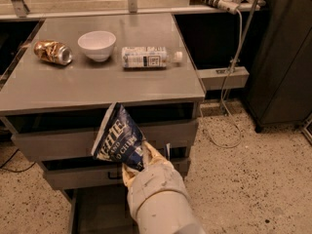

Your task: Pick blue chip bag from bottom drawer and place on counter

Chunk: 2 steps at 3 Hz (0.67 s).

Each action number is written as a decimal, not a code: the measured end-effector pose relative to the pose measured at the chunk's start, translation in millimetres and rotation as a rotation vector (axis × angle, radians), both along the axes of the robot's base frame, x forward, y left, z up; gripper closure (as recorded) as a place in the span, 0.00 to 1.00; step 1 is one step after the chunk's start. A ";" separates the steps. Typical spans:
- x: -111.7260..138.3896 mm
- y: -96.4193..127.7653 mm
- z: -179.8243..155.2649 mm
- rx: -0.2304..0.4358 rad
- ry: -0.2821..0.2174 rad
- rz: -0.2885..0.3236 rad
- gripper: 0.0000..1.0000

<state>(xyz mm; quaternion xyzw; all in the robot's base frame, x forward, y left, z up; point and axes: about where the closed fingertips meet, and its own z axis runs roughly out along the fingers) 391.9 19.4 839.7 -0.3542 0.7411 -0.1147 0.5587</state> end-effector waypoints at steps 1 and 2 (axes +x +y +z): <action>0.1 0.1 0.1 0.000 0.000 0.000 1.00; 23.7 20.4 20.5 0.009 -0.040 0.036 1.00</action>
Offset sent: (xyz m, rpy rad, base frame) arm 0.0557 0.0263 0.0308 0.0198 -0.0585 0.0452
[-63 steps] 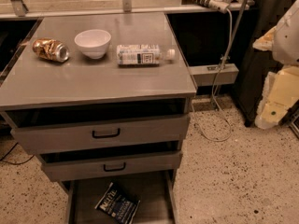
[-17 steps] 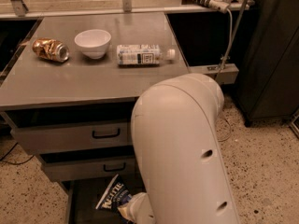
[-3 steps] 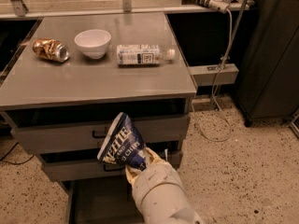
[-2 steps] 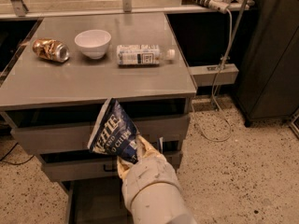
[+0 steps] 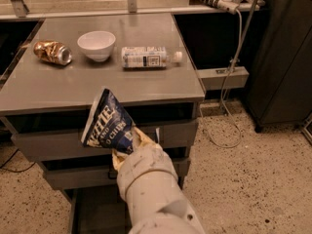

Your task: Pick blue chip bag from bottom drawer and place on counter

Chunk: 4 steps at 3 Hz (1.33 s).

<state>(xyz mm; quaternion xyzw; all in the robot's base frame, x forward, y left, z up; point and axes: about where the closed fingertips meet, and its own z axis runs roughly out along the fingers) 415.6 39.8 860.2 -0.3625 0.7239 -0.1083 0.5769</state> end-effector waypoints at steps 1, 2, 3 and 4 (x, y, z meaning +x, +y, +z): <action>46.8 35.2 25.1 -0.013 -0.028 0.092 1.00; 101.8 76.7 50.0 -0.036 -0.058 0.206 1.00; 111.6 82.2 63.6 -0.022 -0.072 0.207 1.00; 125.4 76.3 67.5 0.002 -0.075 0.210 1.00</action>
Offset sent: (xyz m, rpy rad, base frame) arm 0.1755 0.1307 0.0977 -0.0563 -0.1124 0.3526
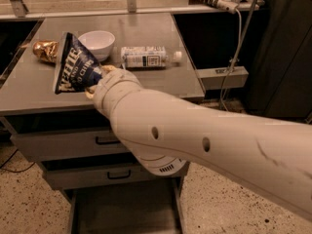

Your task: Pick blue chip bag from bottom drawer and place on counter

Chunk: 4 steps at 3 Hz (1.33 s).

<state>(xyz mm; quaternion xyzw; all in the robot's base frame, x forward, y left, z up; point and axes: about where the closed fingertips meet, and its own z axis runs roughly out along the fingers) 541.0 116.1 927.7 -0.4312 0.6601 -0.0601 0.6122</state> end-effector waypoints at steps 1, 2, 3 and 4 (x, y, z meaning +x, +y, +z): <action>35.4 -12.6 15.0 0.008 -0.021 -0.007 1.00; 73.4 -17.2 24.5 -0.004 -0.028 -0.003 1.00; 106.4 -14.6 19.6 -0.024 -0.009 0.011 1.00; 132.4 -5.3 4.7 -0.033 0.026 0.035 1.00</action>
Offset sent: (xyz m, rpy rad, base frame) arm 0.1271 -0.0240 0.0551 -0.0421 -0.0401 0.0008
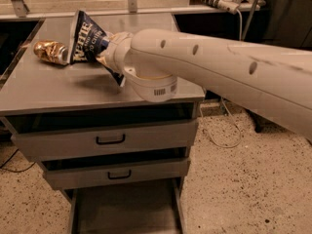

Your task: Pick blue chip bag from bottom drawer and place on counter

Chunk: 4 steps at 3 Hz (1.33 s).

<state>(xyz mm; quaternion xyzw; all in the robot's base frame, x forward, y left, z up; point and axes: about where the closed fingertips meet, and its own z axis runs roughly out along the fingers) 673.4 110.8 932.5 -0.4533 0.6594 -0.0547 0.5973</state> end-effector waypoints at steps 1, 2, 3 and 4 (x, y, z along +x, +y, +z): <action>18.1 15.2 -21.7 -0.008 0.044 0.033 1.00; 25.9 33.3 -46.7 -0.013 0.094 0.070 1.00; 25.9 38.3 -52.0 -0.014 0.108 0.080 1.00; 25.9 38.3 -52.0 -0.014 0.108 0.080 0.81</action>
Offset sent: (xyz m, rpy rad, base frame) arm 0.0510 0.0470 -0.0476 -0.0310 0.1772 0.1157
